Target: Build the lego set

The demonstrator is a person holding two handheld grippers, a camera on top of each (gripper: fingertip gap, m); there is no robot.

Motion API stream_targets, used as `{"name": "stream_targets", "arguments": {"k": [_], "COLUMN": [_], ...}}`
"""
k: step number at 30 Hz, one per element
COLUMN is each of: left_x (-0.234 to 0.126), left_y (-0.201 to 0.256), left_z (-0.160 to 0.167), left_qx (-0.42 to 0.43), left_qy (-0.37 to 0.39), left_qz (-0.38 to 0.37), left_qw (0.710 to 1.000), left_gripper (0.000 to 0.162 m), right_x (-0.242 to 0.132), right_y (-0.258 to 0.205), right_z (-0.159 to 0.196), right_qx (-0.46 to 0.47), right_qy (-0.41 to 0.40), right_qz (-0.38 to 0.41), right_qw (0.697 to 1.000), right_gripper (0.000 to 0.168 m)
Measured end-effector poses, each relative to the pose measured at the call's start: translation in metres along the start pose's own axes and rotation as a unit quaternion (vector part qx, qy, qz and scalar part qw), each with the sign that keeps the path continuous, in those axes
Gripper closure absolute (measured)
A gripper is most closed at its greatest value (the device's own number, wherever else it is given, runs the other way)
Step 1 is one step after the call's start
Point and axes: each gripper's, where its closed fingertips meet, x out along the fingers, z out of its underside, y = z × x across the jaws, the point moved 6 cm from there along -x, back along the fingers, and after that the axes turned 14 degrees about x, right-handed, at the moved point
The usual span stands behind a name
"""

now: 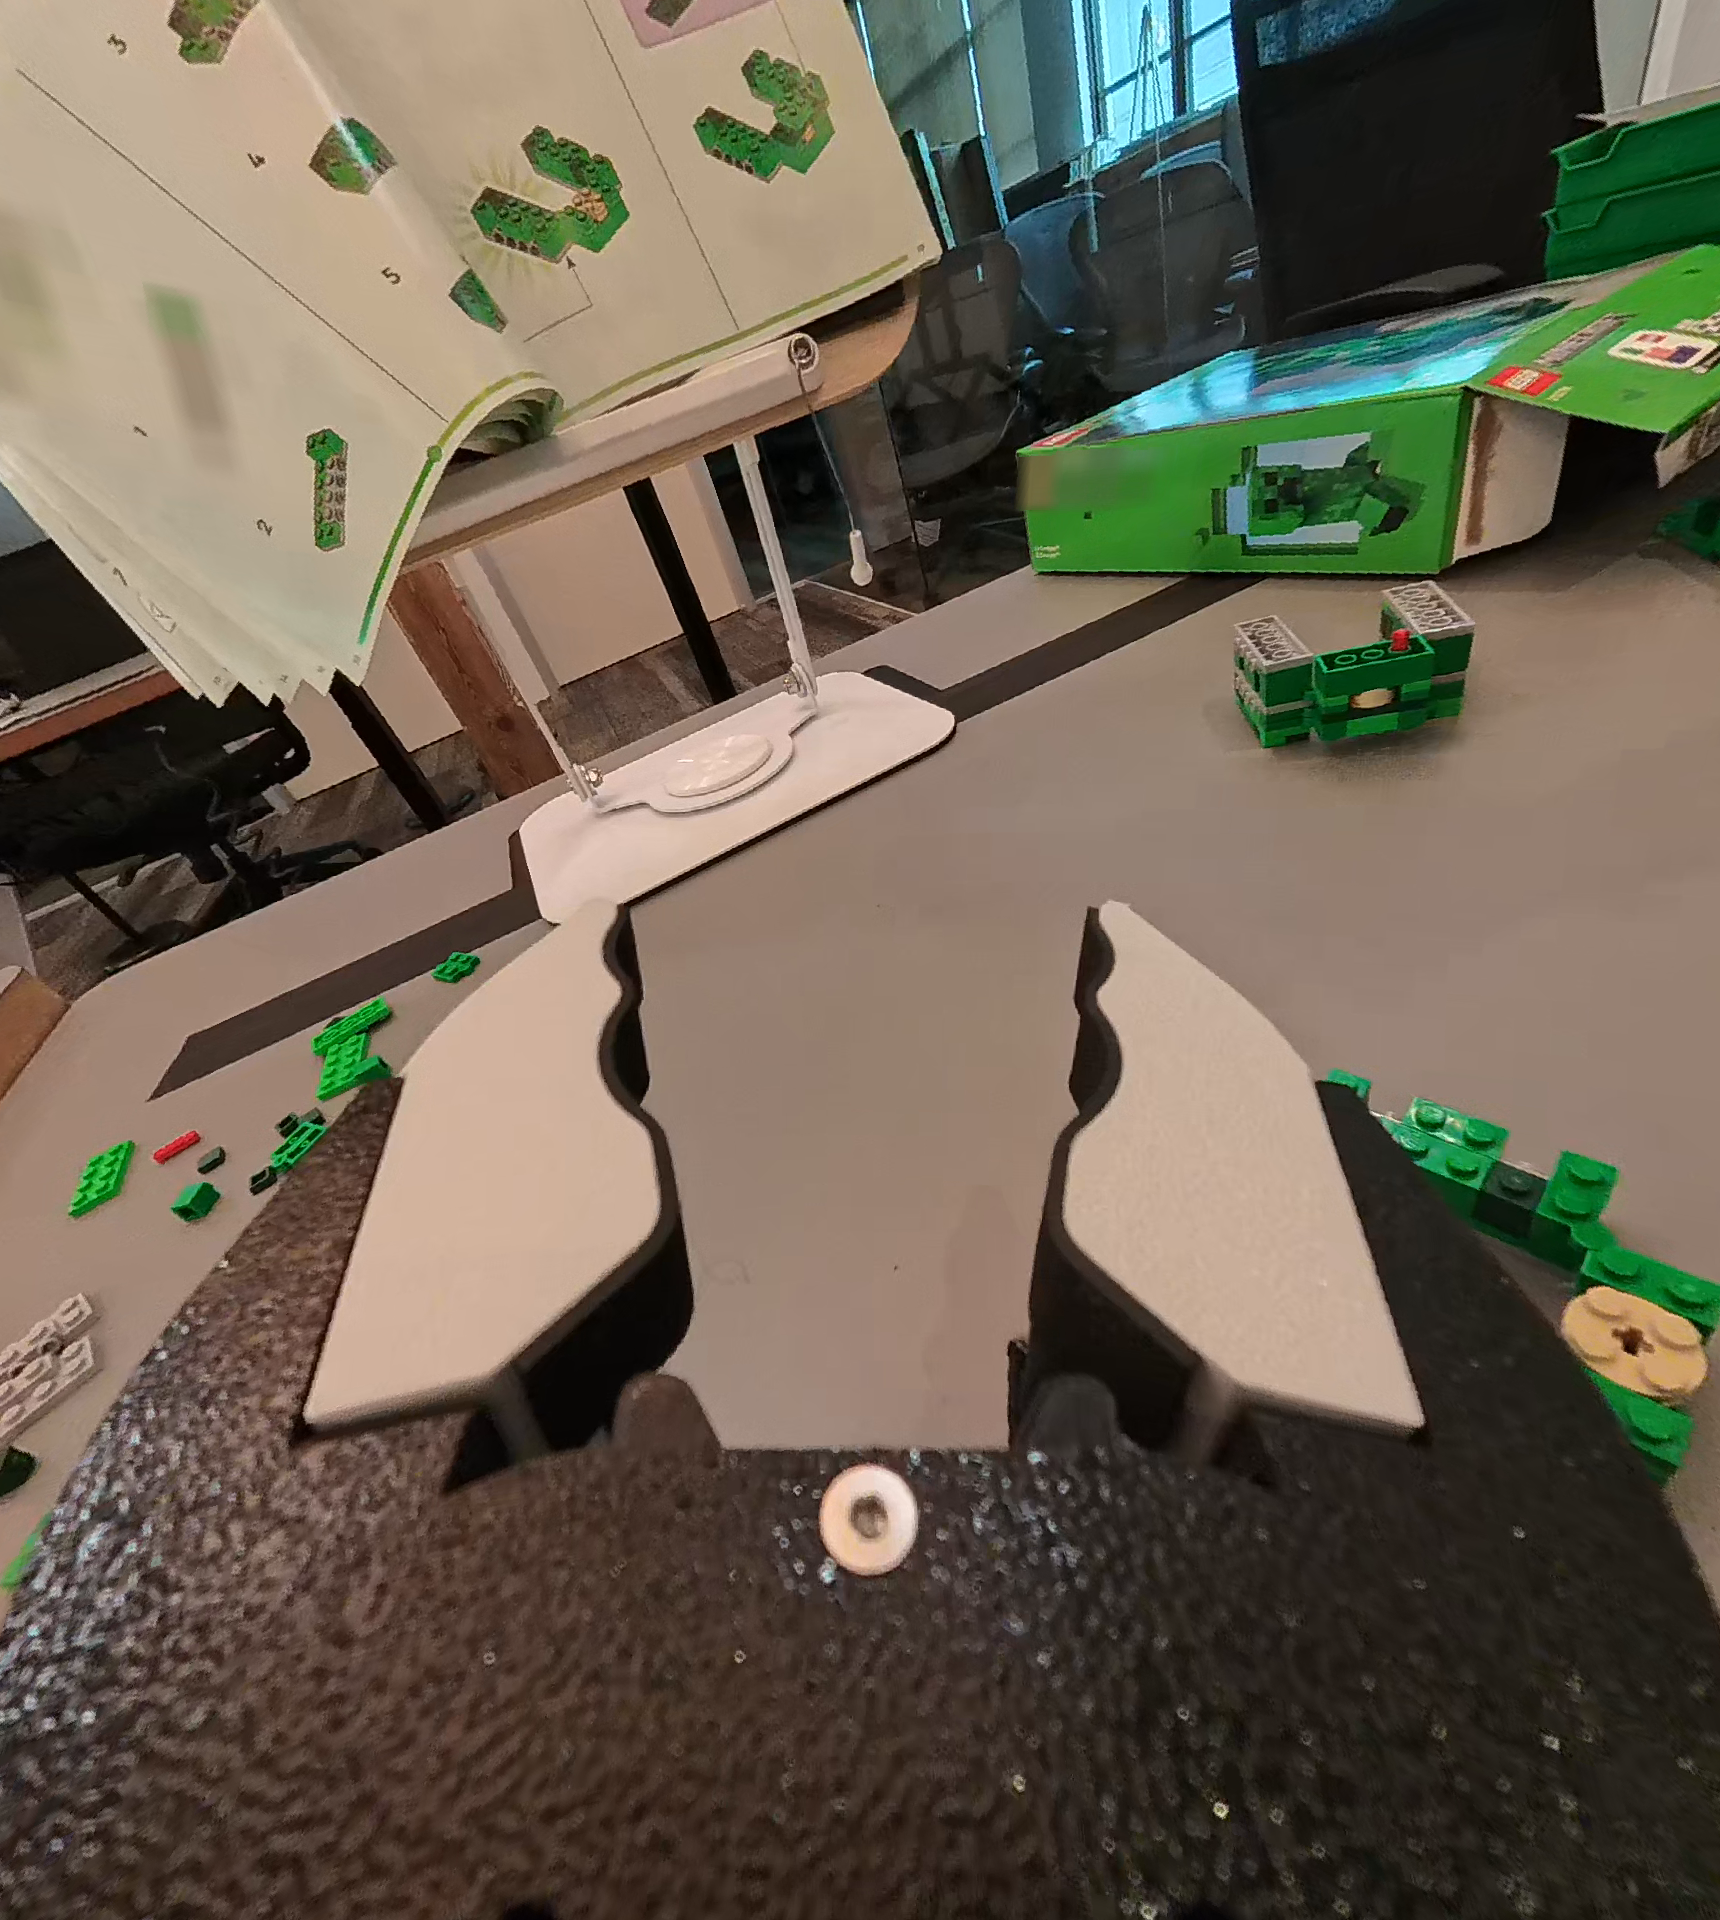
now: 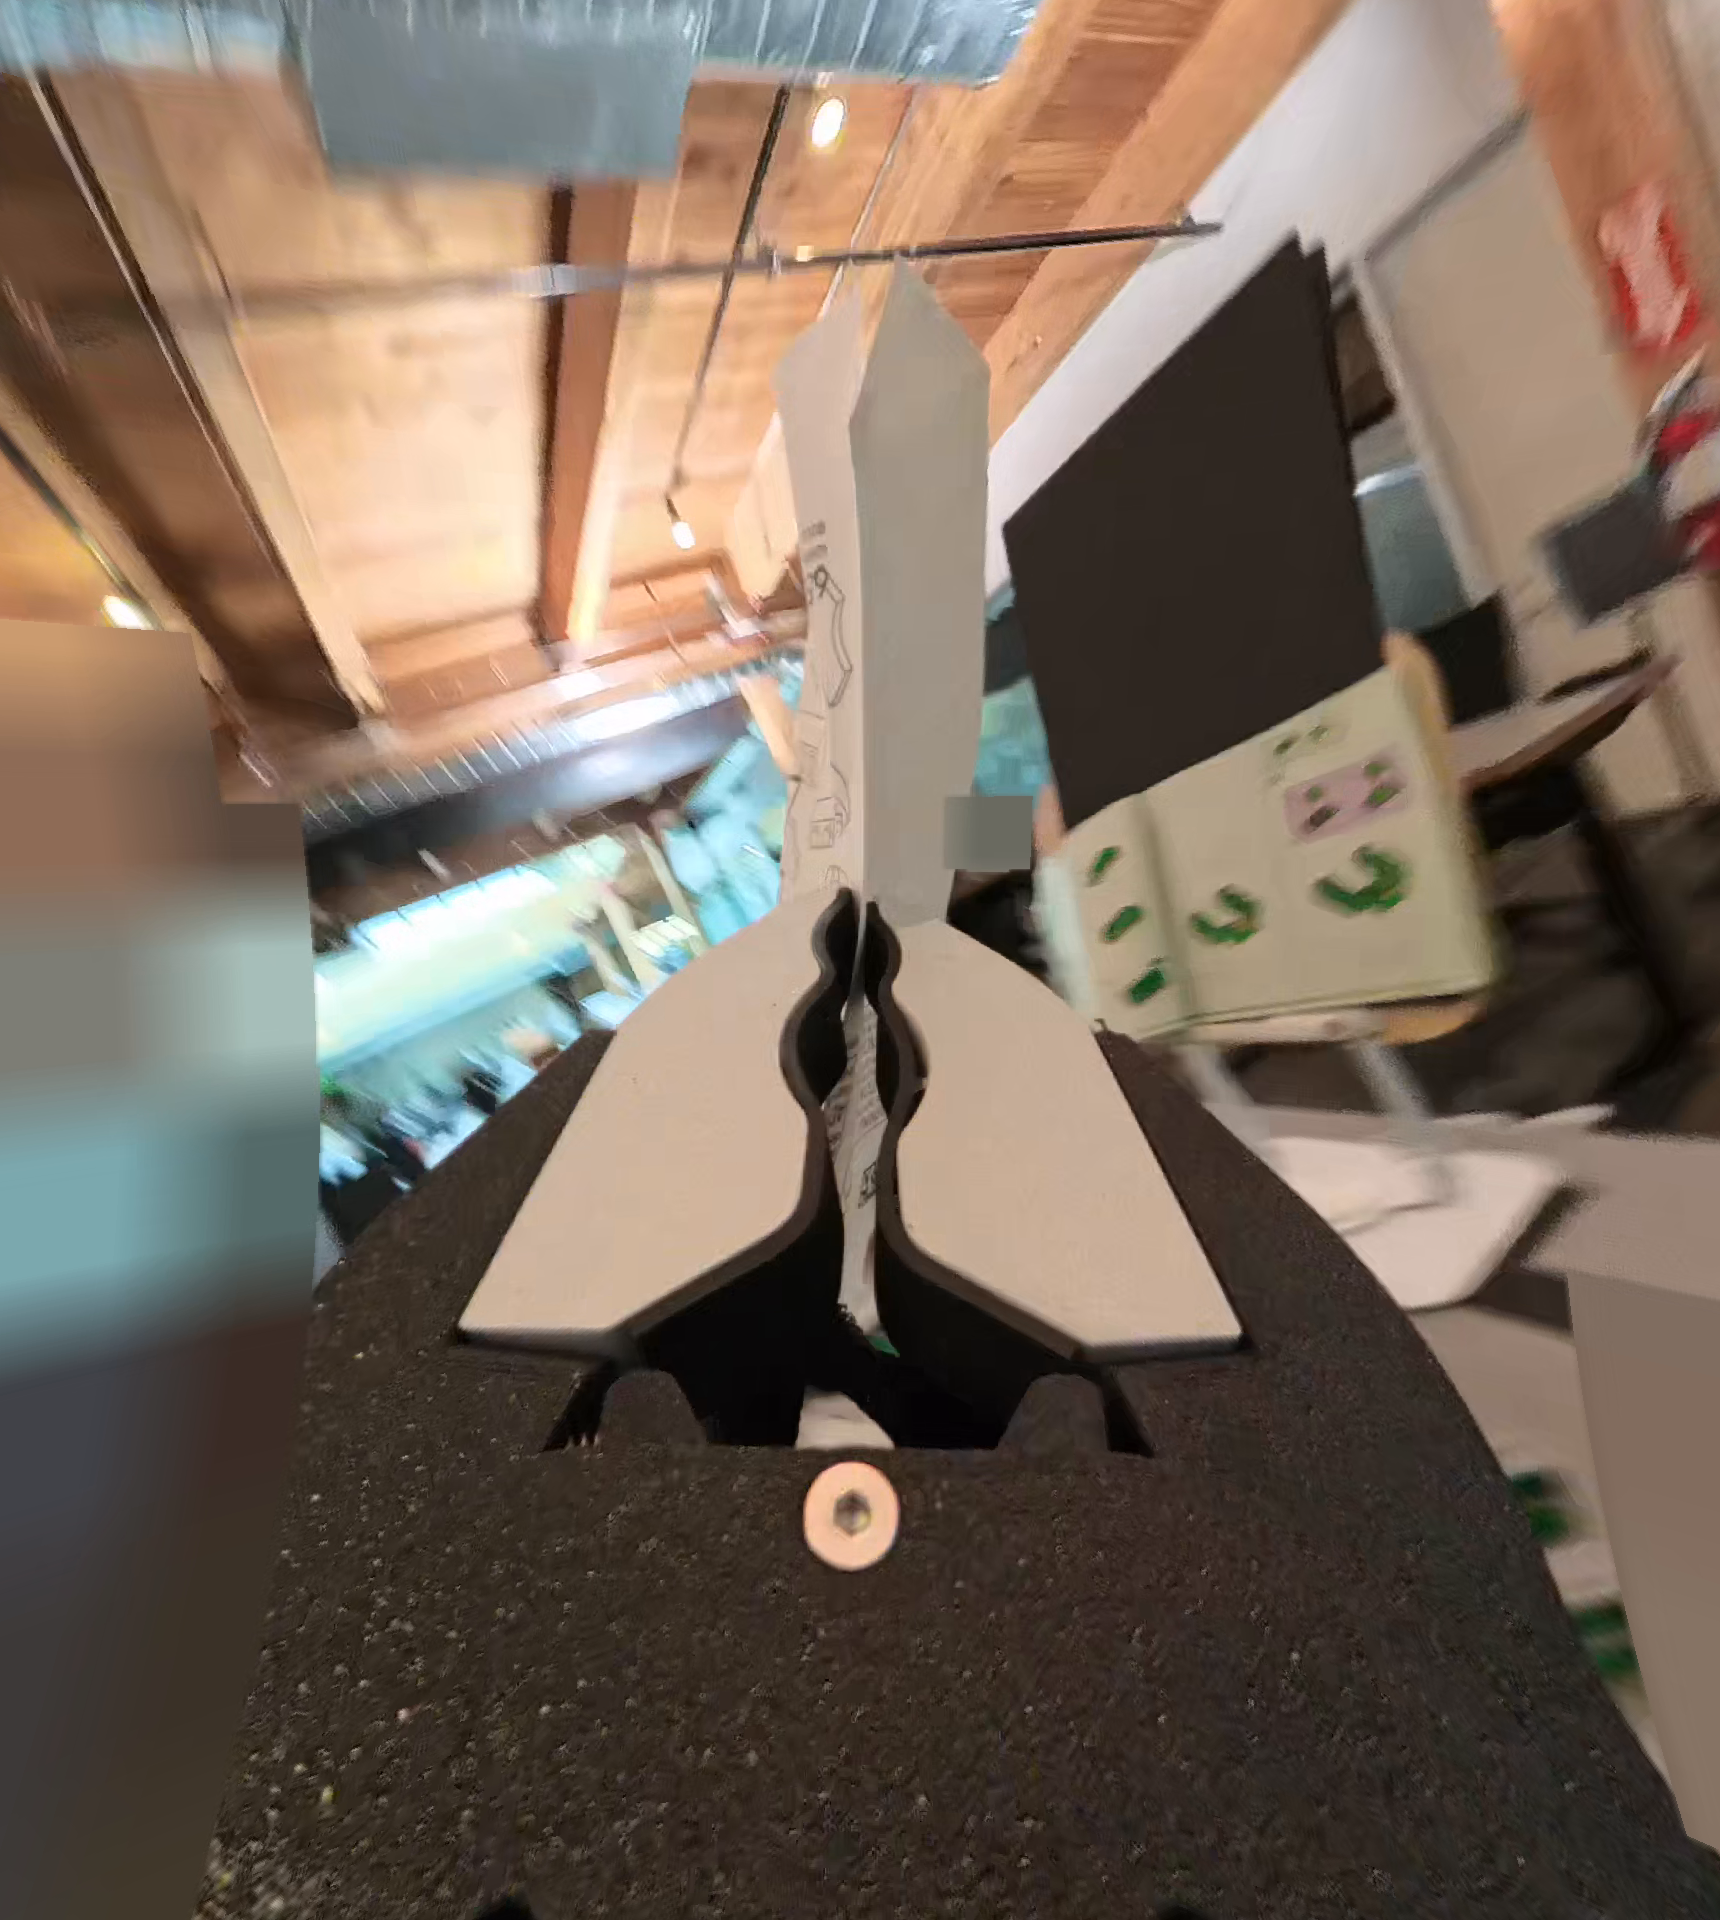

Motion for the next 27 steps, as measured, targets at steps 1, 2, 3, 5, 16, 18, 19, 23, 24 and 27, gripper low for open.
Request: {"name": "stream_targets", "arguments": {"k": [1,2,3,5,16,18,19,23,24,27], "left_x": [0.0,0.001,0.001,0.0,-0.031,-0.022,-0.017,-0.008,-0.011,-0.011], "left_y": [0.001,0.001,0.002,0.005,0.058,0.051,0.045,0.028,0.025,0.023], "left_z": [0.0,-0.001,-0.002,-0.005,-0.199,-0.223,-0.229,-0.241,-0.244,-0.246], "left_qx": [0.001,0.004,0.008,0.017,-0.12,-0.201,-0.237,-0.333,-0.347,-0.329], "left_qy": [0.0,0.001,0.002,0.007,0.235,0.243,0.242,0.299,0.324,0.35], "left_qz": [0.001,0.003,0.005,0.007,0.238,0.277,0.279,0.303,0.316,0.32], "left_qw": [1.0,1.0,1.0,1.0,0.935,0.908,0.898,0.841,0.822,0.817], "left_gripper": [0.082,0.082,0.082,0.082,0.114,0.106,0.105,0.116,0.124,0.155], "right_x": [0.001,0.002,0.003,0.006,0.032,0.04,0.042,0.045,0.045,0.047], "right_y": [0.004,0.008,0.012,0.022,0.037,0.034,0.033,0.031,0.032,0.032], "right_z": [0.0,0.001,0.003,0.01,0.045,0.053,0.056,0.062,0.064,0.067], "right_qx": [0.072,0.131,0.171,0.226,0.318,0.329,0.334,0.344,0.343,0.352], "right_qy": [0.012,0.023,0.033,0.043,0.107,0.106,0.106,0.111,0.109,0.095], "right_qz": [-0.009,-0.016,-0.023,-0.032,-0.093,-0.107,-0.116,-0.124,-0.124,-0.134], "right_qw": [0.997,0.991,0.984,0.973,0.938,0.932,0.929,0.924,0.925,0.921], "right_gripper": [0.168,0.168,0.168,0.168,0.168,0.168,0.168,0.168,0.168,0.168]}}
